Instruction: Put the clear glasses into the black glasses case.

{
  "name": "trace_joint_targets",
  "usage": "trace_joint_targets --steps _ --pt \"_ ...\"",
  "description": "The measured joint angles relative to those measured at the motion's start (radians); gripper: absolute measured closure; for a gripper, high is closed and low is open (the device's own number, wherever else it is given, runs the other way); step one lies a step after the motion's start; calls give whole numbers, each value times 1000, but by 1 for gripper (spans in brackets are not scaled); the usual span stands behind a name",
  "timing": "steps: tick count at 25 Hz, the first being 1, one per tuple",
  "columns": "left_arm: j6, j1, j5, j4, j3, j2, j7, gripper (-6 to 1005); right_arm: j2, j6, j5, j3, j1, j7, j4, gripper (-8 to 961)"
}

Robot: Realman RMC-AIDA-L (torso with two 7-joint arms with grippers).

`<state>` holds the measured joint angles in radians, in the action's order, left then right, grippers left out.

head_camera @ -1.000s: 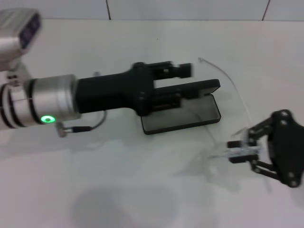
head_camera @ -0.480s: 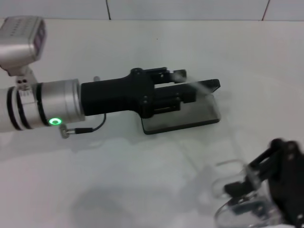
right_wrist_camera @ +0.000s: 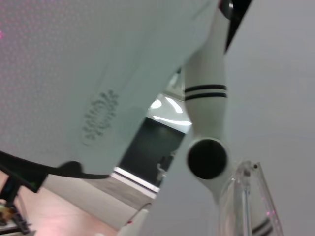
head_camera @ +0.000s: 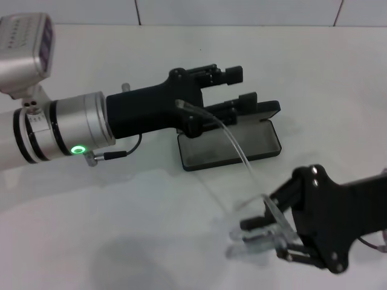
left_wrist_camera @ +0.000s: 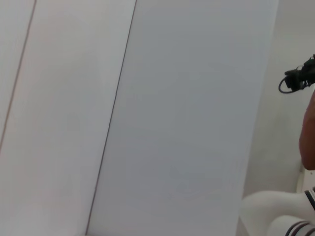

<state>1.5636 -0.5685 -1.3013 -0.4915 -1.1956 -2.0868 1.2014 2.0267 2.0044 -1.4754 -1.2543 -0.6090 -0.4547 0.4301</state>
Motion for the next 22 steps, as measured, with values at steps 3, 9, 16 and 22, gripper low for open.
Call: trace_joint_targets --steps 3,9,16,22 --pt "22 4 8 1 1 0 -19 398 1 -37 24 0 1 -26 -12 829" --pt "72 6 22 3 1 -2 -70 398 1 -126 28 5 -16 -148 -14 829" --pt "86 12 33 5 0 -4 -100 399 0 -177 29 5 -27 -220 -15 829" --pt "88 12 34 5 -4 -4 -107 399 -1 -204 59 7 -23 -246 -15 830"
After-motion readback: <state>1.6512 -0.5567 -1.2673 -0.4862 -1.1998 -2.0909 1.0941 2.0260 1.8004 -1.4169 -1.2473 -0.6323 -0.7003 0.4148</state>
